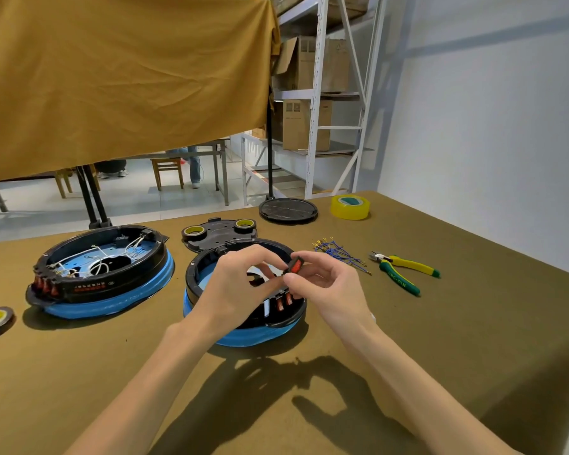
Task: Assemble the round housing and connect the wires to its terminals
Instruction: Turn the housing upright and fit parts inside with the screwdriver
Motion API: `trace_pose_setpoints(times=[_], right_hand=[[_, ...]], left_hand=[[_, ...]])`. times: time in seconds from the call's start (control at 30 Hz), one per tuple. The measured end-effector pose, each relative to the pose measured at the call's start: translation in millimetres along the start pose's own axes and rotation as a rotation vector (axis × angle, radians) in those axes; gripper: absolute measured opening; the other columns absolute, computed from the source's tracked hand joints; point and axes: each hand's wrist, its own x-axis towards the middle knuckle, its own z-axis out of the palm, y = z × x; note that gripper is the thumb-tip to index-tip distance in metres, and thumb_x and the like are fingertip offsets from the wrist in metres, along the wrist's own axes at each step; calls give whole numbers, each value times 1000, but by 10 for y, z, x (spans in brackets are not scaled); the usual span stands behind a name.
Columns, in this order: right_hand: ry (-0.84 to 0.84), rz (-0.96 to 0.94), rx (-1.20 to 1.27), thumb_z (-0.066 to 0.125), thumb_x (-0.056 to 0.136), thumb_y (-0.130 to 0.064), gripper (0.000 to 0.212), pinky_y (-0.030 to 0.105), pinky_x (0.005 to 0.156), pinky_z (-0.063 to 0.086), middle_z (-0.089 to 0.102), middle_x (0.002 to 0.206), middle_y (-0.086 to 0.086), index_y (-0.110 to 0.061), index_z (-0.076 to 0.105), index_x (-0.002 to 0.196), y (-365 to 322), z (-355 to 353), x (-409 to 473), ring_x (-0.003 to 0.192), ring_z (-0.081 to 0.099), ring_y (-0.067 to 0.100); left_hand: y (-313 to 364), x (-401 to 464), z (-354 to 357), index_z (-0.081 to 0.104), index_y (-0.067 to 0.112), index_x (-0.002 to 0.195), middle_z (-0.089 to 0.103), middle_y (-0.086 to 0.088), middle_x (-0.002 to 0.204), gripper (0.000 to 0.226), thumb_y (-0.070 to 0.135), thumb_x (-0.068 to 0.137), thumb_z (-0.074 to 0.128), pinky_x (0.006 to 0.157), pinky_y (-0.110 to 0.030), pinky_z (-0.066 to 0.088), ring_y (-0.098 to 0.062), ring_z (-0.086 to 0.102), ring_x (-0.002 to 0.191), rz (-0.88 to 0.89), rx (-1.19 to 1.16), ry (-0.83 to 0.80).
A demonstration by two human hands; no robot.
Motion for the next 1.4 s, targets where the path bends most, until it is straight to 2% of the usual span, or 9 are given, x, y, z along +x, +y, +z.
trace_pose_setpoints(times=[0.37, 0.47, 0.57, 0.67, 0.83, 1.0, 1.13, 1.23, 1.4], right_hand=[[113, -188, -270, 79, 87, -22, 34, 18, 72, 53, 65, 90, -12, -26, 74, 120, 114, 80, -122, 82, 63, 11], [147, -188, -340, 77, 89, -13, 36, 16, 71, 52, 66, 91, -11, -25, 71, 122, 182, 77, -126, 84, 64, 9], [195, -137, -325, 75, 88, -9, 42, 16, 72, 53, 66, 90, -13, -28, 64, 124, 302, 75, -187, 86, 65, 8], [219, -176, -392, 76, 87, -6, 31, 16, 72, 53, 66, 93, -15, -26, 70, 110, 456, 48, -263, 88, 65, 7], [200, -224, -490, 77, 87, -8, 29, 10, 72, 48, 61, 93, -16, -19, 75, 113, 540, 26, -288, 89, 61, 7], [117, -279, -510, 78, 87, -13, 32, 12, 72, 49, 60, 93, -12, -15, 75, 119, 543, 85, -326, 87, 61, 6], [95, -280, -502, 78, 87, -14, 34, 14, 70, 49, 60, 92, -10, -15, 75, 121, 543, 70, -328, 83, 60, 7], [91, -277, -487, 78, 87, -13, 34, 15, 70, 49, 59, 92, -10, -14, 75, 121, 544, 52, -336, 83, 59, 7], [106, -267, -485, 79, 87, -14, 29, 17, 70, 50, 61, 91, -9, -15, 75, 116, 563, 60, -350, 82, 61, 9]], left_hand=[[-2, -25, 41, 75, 16, 95, 69, 13, 94, 20, 7, 81, 85, 79, -33, 58, -9, 68, 87, -2, -10, -62], [-79, -39, 54, 75, 22, 100, 70, 13, 98, 19, 15, 84, 83, 84, -36, 57, -11, 66, 95, -56, -11, -148], [-228, -82, 57, 71, 26, 112, 68, 19, 104, 23, 25, 90, 78, 92, -31, 55, -5, 63, 103, -144, 48, -205], [-346, -130, 47, 70, 31, 111, 68, 21, 100, 17, 36, 95, 68, 83, -25, 55, 0, 63, 95, -245, 58, -272], [-388, -130, 25, 68, 43, 107, 68, 23, 104, 23, 45, 84, 68, 74, -25, 58, -3, 63, 88, -278, 82, -365], [-386, -117, -3, 68, 38, 114, 66, 21, 111, 32, 31, 84, 77, 78, -24, 60, -4, 66, 89, -300, 74, -433], [-367, -69, -85, 65, 37, 125, 63, 22, 111, 41, 31, 86, 79, 76, -10, 52, 7, 62, 96, -325, 110, -531], [-344, -49, -153, 61, 41, 131, 65, 18, 107, 49, 28, 88, 79, 88, -18, 53, 2, 64, 97, -369, 116, -604], [-294, -89, -107, 58, 34, 136, 72, 9, 112, 56, 28, 86, 82, 99, -35, 56, -7, 69, 100, -407, 134, -528]])
